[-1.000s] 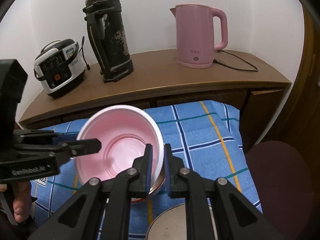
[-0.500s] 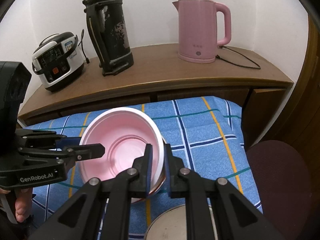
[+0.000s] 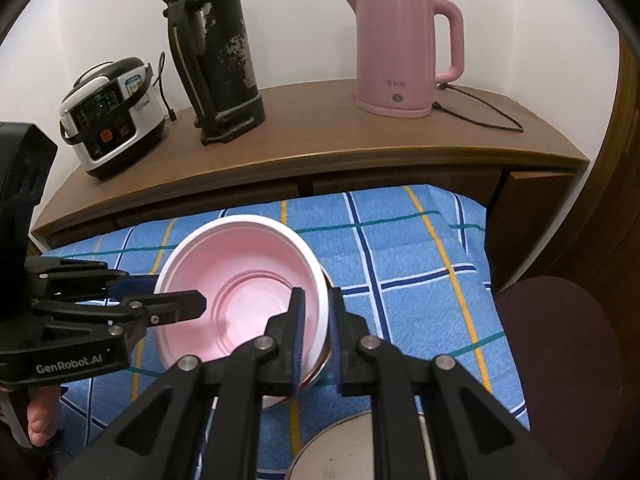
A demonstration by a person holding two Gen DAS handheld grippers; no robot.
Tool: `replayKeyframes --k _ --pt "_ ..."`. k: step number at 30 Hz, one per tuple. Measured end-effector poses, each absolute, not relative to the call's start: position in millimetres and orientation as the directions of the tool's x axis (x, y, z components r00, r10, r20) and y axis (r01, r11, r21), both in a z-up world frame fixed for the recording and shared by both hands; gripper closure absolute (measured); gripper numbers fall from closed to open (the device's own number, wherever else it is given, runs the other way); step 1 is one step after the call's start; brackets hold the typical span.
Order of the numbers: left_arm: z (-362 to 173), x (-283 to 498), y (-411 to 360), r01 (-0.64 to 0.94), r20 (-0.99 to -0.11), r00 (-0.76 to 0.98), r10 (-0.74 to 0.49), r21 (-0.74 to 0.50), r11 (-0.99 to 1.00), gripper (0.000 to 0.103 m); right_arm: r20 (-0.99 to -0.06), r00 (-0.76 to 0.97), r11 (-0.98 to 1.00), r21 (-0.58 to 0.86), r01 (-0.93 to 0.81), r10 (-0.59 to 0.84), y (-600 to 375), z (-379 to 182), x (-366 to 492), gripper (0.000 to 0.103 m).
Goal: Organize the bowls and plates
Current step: 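Lower the pink bowl into the red bowl with the left tool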
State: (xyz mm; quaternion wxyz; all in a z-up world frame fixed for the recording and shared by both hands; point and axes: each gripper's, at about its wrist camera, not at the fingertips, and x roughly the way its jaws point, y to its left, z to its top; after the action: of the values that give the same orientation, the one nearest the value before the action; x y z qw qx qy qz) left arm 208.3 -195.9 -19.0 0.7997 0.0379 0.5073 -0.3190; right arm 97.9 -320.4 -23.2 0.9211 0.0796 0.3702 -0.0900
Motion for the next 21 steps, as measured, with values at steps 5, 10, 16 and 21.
replayKeyframes --k 5,10,16,21 --pt "-21.4 209.5 -197.5 0.553 -0.841 0.274 -0.466 -0.259 0.792 0.076 -0.702 0.704 0.971 0.081 0.227 -0.107 -321.4 -26.2 99.7 0.091" --pt "-23.3 209.7 -198.6 0.556 -0.848 0.264 -0.46 -0.256 0.791 0.076 -0.705 0.701 0.97 0.079 0.228 -0.107 -322.6 -28.0 102.5 0.09" --pt "-26.2 210.6 -201.4 0.56 -0.854 0.257 -0.452 -0.25 0.79 0.076 -0.712 0.695 0.97 0.08 0.23 -0.105 -324.5 -31.5 105.5 0.09" --pt "-26.4 210.1 -202.3 0.563 -0.855 0.258 -0.449 -0.245 0.789 0.076 -0.714 0.692 0.97 0.079 0.23 -0.106 -325.6 -33.7 107.7 0.09"
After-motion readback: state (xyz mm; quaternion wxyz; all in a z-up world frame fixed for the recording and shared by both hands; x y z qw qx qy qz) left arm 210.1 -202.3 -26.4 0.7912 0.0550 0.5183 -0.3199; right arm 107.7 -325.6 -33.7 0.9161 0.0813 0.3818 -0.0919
